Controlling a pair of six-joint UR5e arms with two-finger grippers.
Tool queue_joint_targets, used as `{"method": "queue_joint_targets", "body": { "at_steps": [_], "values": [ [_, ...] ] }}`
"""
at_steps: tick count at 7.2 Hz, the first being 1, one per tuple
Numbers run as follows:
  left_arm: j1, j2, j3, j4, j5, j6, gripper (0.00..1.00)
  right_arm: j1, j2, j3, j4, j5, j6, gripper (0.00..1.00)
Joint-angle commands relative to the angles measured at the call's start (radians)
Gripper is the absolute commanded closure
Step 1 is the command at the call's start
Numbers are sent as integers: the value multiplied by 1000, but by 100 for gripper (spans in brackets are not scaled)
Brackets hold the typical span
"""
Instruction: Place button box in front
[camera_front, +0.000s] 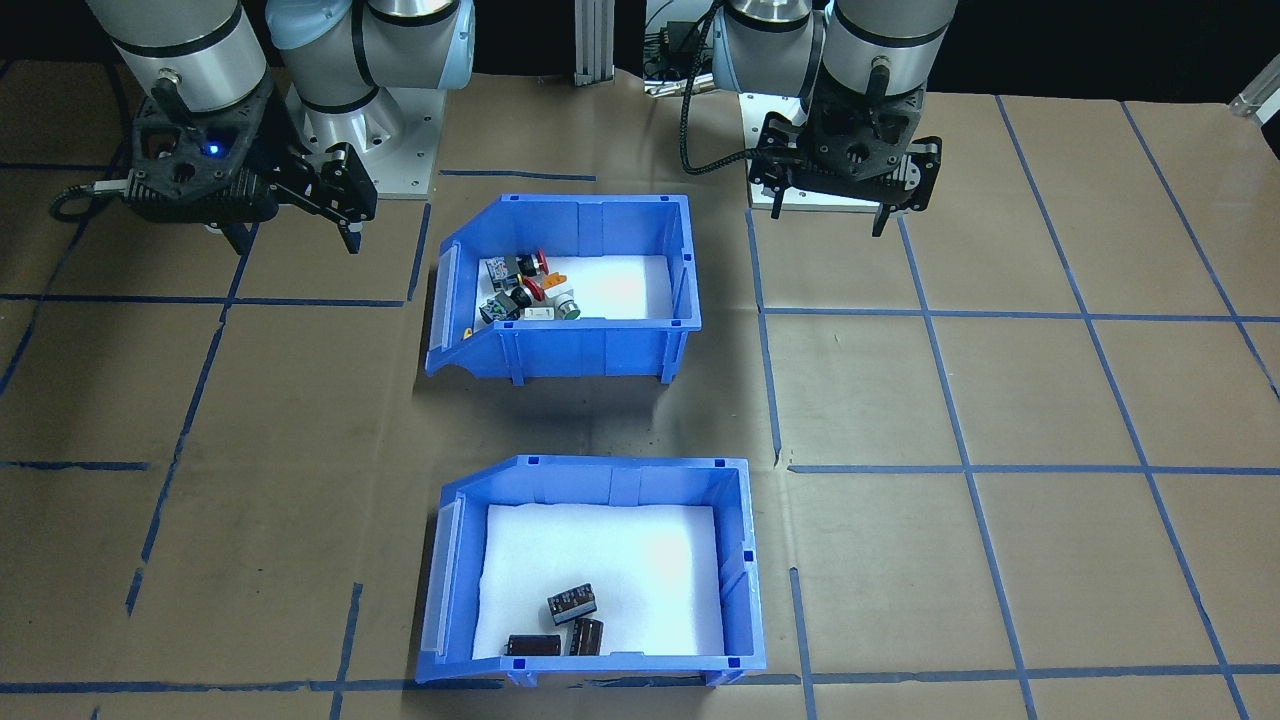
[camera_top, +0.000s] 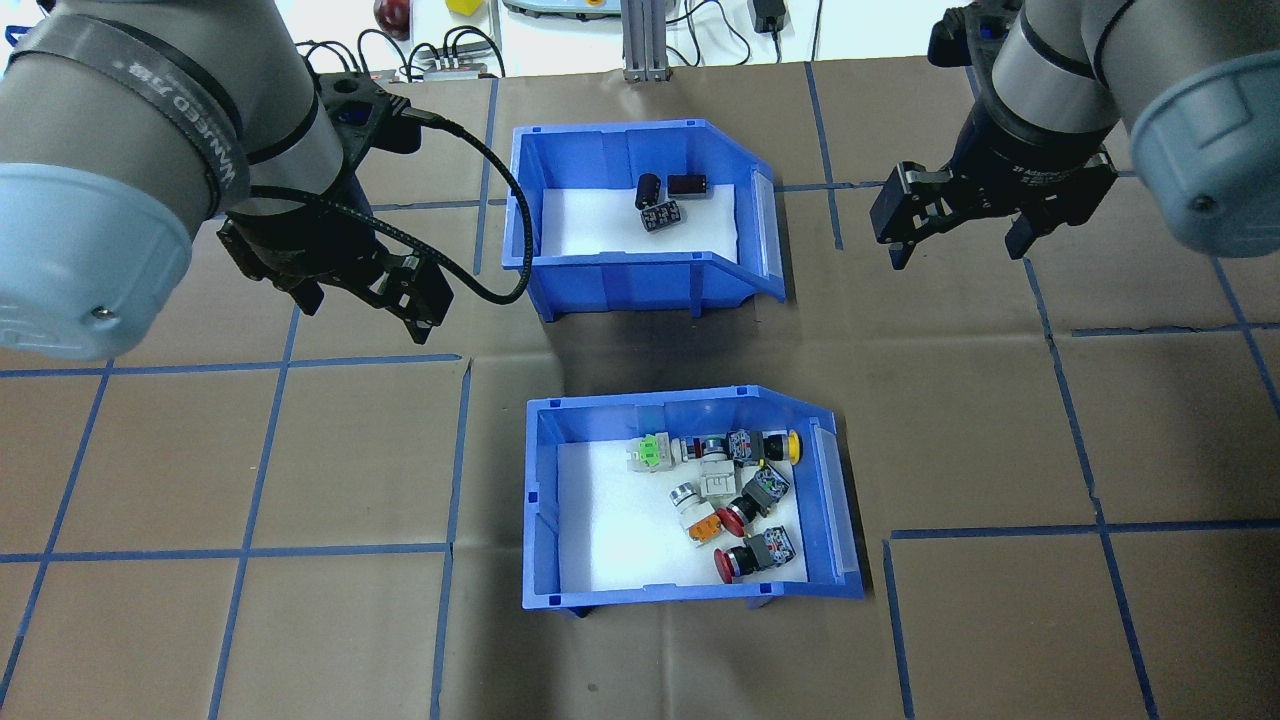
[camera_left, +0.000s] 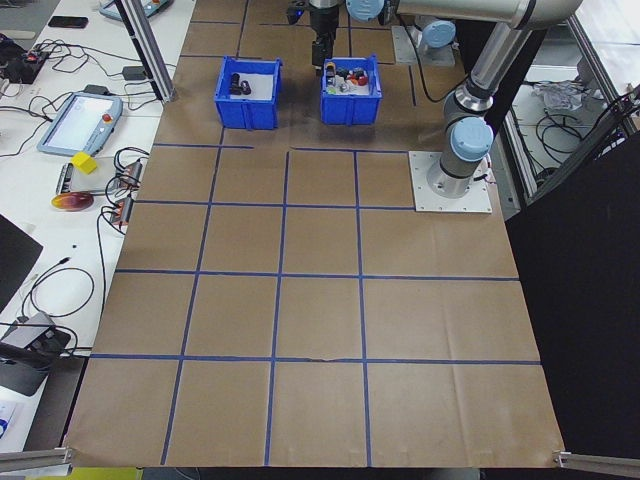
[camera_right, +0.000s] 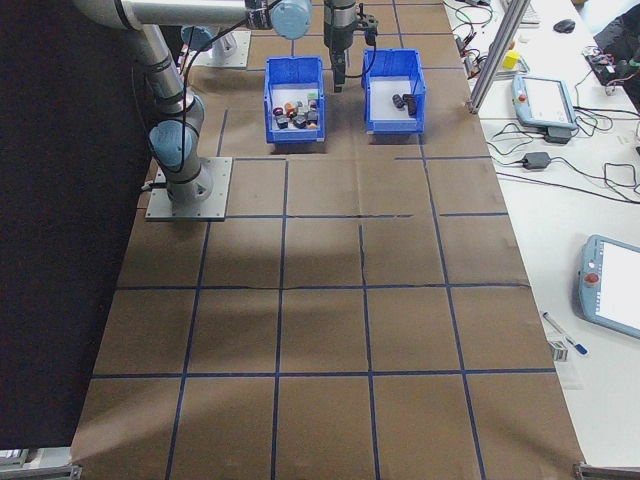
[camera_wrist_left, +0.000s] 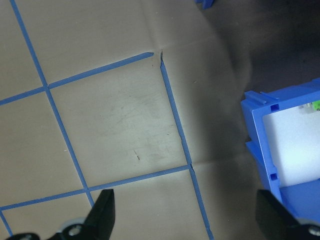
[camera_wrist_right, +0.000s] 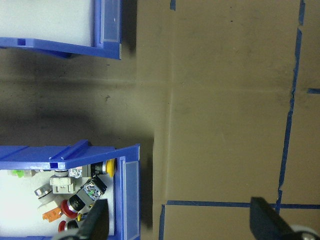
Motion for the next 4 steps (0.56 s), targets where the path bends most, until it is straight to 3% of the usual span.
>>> {"method": "queue_joint_targets", "body": {
  "at_steps": [1, 4],
  "values": [
    [-1, 2, 0, 1, 2, -1, 1, 0, 0, 1, 0, 0, 0, 0],
    [-1, 23, -18, 3, 5, 7, 1, 0, 1, 3, -2, 0, 0, 0]
  ]
}}
